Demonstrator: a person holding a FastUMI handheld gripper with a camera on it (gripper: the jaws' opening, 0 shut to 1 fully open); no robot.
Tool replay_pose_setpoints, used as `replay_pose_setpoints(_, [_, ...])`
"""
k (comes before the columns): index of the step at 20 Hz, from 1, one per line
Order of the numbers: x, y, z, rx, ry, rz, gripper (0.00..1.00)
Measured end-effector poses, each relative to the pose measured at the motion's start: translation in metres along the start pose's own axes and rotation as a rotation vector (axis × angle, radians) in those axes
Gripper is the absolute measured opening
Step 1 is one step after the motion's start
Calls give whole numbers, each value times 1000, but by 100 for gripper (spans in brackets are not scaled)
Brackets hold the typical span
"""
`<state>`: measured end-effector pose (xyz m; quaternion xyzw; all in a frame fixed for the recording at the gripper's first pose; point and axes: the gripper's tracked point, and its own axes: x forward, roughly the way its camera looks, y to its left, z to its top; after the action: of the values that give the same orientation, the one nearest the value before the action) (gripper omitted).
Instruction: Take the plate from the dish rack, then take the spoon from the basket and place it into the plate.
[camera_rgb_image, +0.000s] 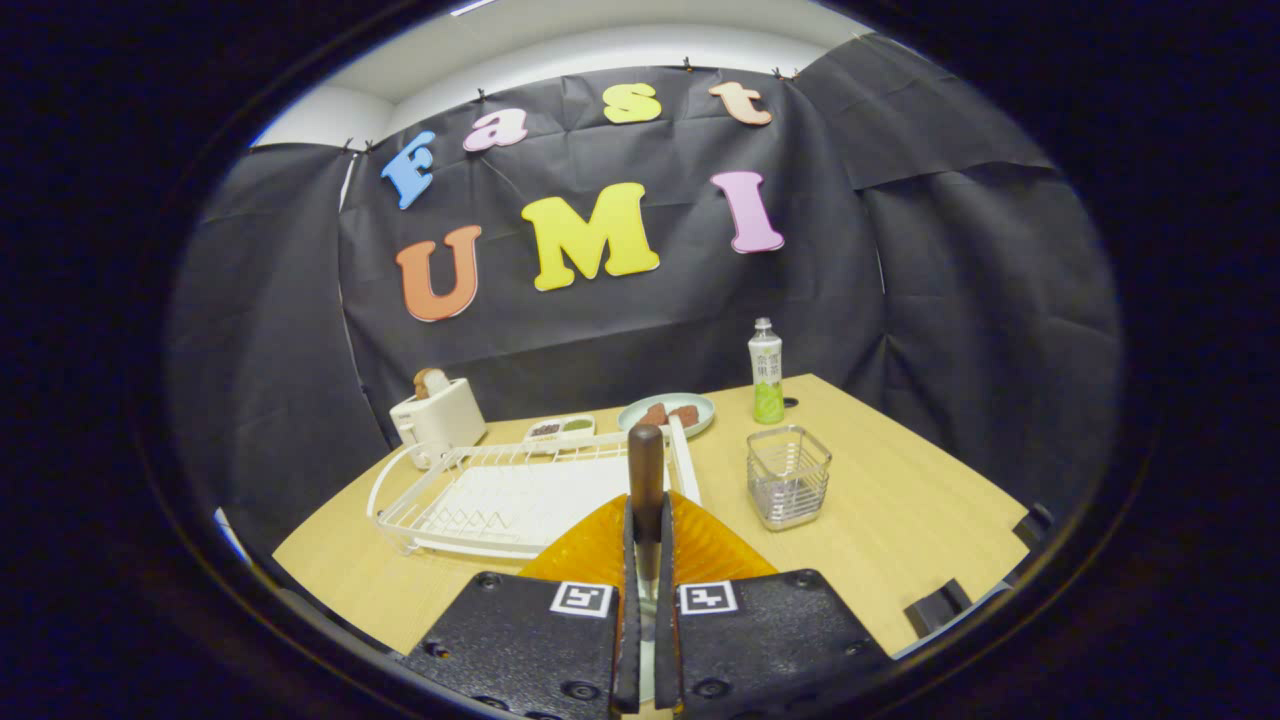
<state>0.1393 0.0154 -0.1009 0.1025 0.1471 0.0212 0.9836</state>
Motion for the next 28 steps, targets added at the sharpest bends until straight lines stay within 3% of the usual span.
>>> replay_pose_setpoints(7, [-4, 22, -62, 117, 61, 15, 11])
replay_pose_setpoints(15, [-7, 1, -46, -65, -16, -79, 17])
replay_pose_setpoints(24, [-7, 7, -50, -32, -9, -39, 18])
replay_pose_setpoints(28, [-13, -11, -38, -141, -102, -128, 74])
